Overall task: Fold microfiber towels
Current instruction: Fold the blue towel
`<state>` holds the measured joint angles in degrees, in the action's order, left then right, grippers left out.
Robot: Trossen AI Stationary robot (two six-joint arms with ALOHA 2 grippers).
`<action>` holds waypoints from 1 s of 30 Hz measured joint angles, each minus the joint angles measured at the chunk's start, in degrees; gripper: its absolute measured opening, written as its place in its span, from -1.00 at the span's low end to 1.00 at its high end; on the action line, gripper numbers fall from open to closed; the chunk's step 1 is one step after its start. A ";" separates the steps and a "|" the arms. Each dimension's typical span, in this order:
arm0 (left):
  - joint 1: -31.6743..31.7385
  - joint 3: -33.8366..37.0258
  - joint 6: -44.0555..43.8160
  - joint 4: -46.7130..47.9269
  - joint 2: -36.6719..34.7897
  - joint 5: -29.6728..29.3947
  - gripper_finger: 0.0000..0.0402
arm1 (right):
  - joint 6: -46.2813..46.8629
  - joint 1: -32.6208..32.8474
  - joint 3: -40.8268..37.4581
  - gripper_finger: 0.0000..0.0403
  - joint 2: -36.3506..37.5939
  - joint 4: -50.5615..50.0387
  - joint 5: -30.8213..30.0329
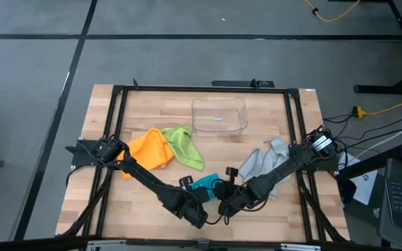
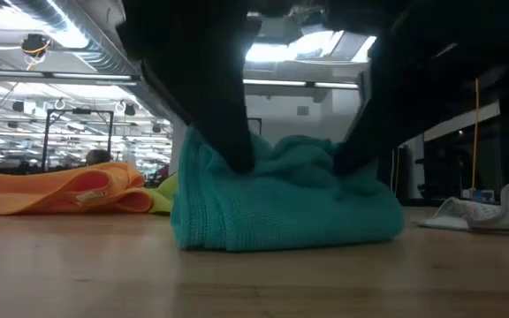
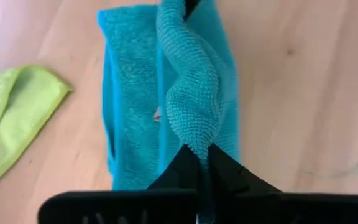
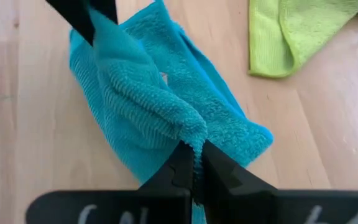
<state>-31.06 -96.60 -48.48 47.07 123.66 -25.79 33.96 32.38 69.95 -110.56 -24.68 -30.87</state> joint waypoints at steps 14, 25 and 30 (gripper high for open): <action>1.97 6.83 -3.99 -0.33 0.00 -0.38 -0.98 | -1.29 -3.65 0.00 -0.85 -4.85 1.00 0.84; 2.39 8.48 -5.24 -1.08 -0.15 -1.09 -0.61 | -1.25 -3.69 0.00 -0.42 -4.86 0.12 0.66; 2.42 8.01 -5.39 -0.42 -0.09 -1.23 -0.50 | -1.21 -3.71 0.02 -0.17 -4.87 -0.46 0.20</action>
<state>-28.64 -88.59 -53.87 46.65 123.57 -27.03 32.75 28.67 69.97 -115.43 -25.13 -30.67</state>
